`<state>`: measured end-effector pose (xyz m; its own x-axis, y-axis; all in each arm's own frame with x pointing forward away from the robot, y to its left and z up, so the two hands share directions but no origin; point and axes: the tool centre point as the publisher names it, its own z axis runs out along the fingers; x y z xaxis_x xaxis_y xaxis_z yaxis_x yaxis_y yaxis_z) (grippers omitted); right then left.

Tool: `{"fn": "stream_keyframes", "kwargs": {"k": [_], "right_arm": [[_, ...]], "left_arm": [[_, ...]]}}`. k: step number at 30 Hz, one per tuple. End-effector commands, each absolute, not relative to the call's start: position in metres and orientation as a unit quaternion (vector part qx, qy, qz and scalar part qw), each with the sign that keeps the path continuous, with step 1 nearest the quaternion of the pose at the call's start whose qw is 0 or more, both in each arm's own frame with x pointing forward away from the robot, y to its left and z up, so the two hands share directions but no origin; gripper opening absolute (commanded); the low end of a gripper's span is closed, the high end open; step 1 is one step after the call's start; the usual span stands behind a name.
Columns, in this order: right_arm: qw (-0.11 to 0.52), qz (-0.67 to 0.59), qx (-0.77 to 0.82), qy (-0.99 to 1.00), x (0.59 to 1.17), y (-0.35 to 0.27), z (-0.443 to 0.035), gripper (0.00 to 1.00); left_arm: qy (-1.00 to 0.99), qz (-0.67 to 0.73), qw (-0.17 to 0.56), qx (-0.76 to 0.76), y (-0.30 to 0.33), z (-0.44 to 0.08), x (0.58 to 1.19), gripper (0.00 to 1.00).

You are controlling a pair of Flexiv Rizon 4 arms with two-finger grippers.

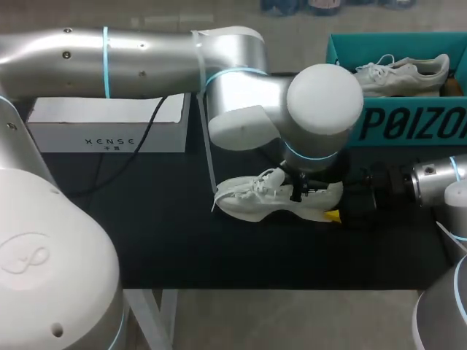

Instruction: Take the shoe out of the shoebox, open the shoe tongue, remove and reinsert the insole, then place the shoe into the shoebox

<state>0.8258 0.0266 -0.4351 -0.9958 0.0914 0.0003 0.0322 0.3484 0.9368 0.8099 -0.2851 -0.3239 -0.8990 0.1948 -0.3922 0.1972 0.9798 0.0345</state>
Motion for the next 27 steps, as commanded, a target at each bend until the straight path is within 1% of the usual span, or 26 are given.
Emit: {"fn": "stream_keyframes", "kwargs": {"k": [1, 8, 9, 10, 11, 13, 14, 18, 23, 27], "right_arm": [[0.026, 0.568, 0.038, 0.822, 0.826, 0.029, -0.439, 0.0], [0.026, 0.568, 0.038, 0.822, 0.826, 0.029, -0.439, 0.0], [0.026, 0.568, 0.038, 0.822, 0.826, 0.029, -0.439, 0.0], [0.026, 0.568, 0.038, 0.822, 0.826, 0.029, -0.439, 0.0], [0.026, 0.568, 0.038, 0.822, 0.826, 0.029, -0.439, 0.0], [0.026, 0.568, 0.038, 0.822, 0.826, 0.029, -0.439, 0.0], [0.026, 0.568, 0.038, 0.822, 0.826, 0.029, -0.439, 0.0], [0.026, 0.568, 0.038, 0.822, 0.826, 0.029, -0.439, 0.0], [0.026, 0.568, 0.038, 0.822, 0.826, 0.029, -0.439, 0.0], [0.026, 0.568, 0.038, 0.822, 0.826, 0.029, -0.439, 0.0]], "left_arm": [[0.98, -0.01, 0.17, 0.102, -0.288, -0.336, 0.817, 0.0], [0.987, -0.007, 0.125, 0.105, -0.292, -0.35, 0.815, 0.0], [0.987, -0.005, 0.12, 0.105, -0.292, -0.353, 0.815, 0.11], [0.987, -0.002, 0.118, 0.105, -0.293, -0.354, 0.815, 0.17], [0.988, -0.001, 0.113, 0.106, -0.293, -0.356, 0.815, 0.33], [0.988, 0.003, 0.109, 0.107, -0.294, -0.358, 0.815, 0.42], [0.988, 0.005, 0.107, 0.108, -0.295, -0.359, 0.815, 0.44], [0.988, 0.008, 0.105, 0.111, -0.297, -0.362, 0.815, 0.45], [0.988, 0.009, 0.103, 0.114, -0.3, -0.366, 0.817, 0.36], [0.989, 0.006, 0.094, 0.116, -0.301, -0.371, 0.82, 0.33]]}}
